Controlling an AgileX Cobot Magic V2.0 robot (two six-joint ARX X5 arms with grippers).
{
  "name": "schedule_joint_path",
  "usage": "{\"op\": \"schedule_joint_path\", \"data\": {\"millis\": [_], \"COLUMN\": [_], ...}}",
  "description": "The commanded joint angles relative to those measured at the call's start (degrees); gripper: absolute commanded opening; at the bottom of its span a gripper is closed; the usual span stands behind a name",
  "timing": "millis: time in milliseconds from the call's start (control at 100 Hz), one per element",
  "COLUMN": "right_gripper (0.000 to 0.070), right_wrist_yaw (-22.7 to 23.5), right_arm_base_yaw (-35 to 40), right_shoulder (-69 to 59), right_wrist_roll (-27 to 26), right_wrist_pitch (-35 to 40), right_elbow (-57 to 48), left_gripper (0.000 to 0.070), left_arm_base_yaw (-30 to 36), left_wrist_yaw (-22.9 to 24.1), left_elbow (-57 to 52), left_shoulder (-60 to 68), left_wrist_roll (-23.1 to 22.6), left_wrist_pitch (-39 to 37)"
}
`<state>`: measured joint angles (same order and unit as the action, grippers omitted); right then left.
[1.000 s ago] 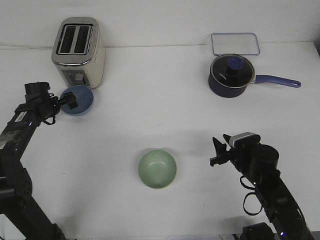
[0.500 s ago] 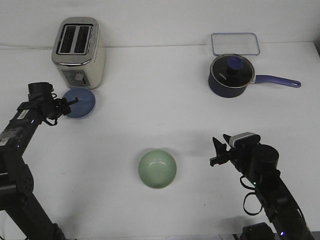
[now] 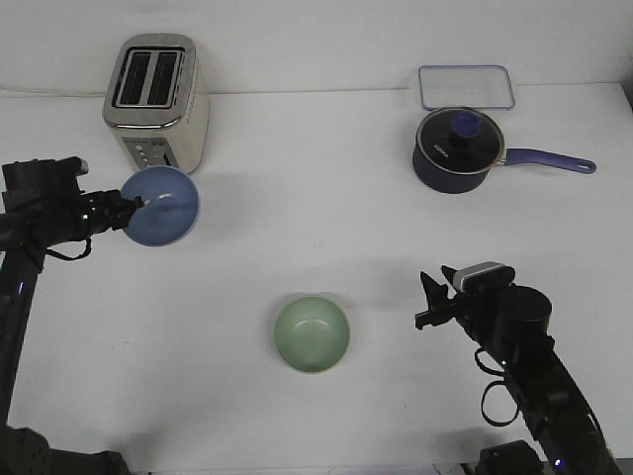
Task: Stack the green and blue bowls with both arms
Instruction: 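Lift the blue bowl with the left gripper and lower it into the green bowl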
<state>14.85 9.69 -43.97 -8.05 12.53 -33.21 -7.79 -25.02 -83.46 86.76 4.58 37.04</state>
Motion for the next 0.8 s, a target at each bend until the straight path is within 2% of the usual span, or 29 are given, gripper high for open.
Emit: {"op": "schedule_joint_path", "data": {"millis": [0,200,340,460,530,650,790], "right_gripper": [0.0281,0.0281,0.0281,0.0281,0.0281,0.0281,0.0281], "right_wrist_yaw": [0.1,0.2,0.2,0.2,0.2,0.2,0.2], "right_arm_base_yaw": [0.1,0.1,0.1,0.1,0.1,0.1,0.1], "right_shoulder": [-0.3,-0.3,-0.3,-0.3,-0.3,-0.3,-0.3], "right_wrist_roll": [-1.0,-1.2,-1.1,-1.1,-1.1,-1.1,-1.1], "right_wrist_pitch": [-0.5,-0.2,0.0,0.0,0.0,0.3,0.5], "right_elbow": [-0.8,-0.8,-0.8,-0.8,-0.8,-0.8,-0.8], "left_gripper": [0.0014,0.0014,0.0014,0.0014,0.0014,0.0014,0.0014], "left_arm_base_yaw": [1.9,12.6,24.1,32.1,35.5,40.1,42.4], "left_wrist_yaw": [-2.8,-6.5,-6.5,-6.3,-4.2,3.1,3.7], "left_elbow": [-1.1,4.1,8.5,11.4,12.1,12.2,12.2], "left_shoulder": [-1.0,-5.1,-5.1,-5.1,-4.8,-4.5,-4.2], "left_wrist_roll": [-3.0,-2.4,-2.3,-2.0,-1.4,-2.6,-3.5], "left_wrist_pitch": [1.1,-0.2,-0.9,-5.4,-7.1,-6.6,-5.6]}}
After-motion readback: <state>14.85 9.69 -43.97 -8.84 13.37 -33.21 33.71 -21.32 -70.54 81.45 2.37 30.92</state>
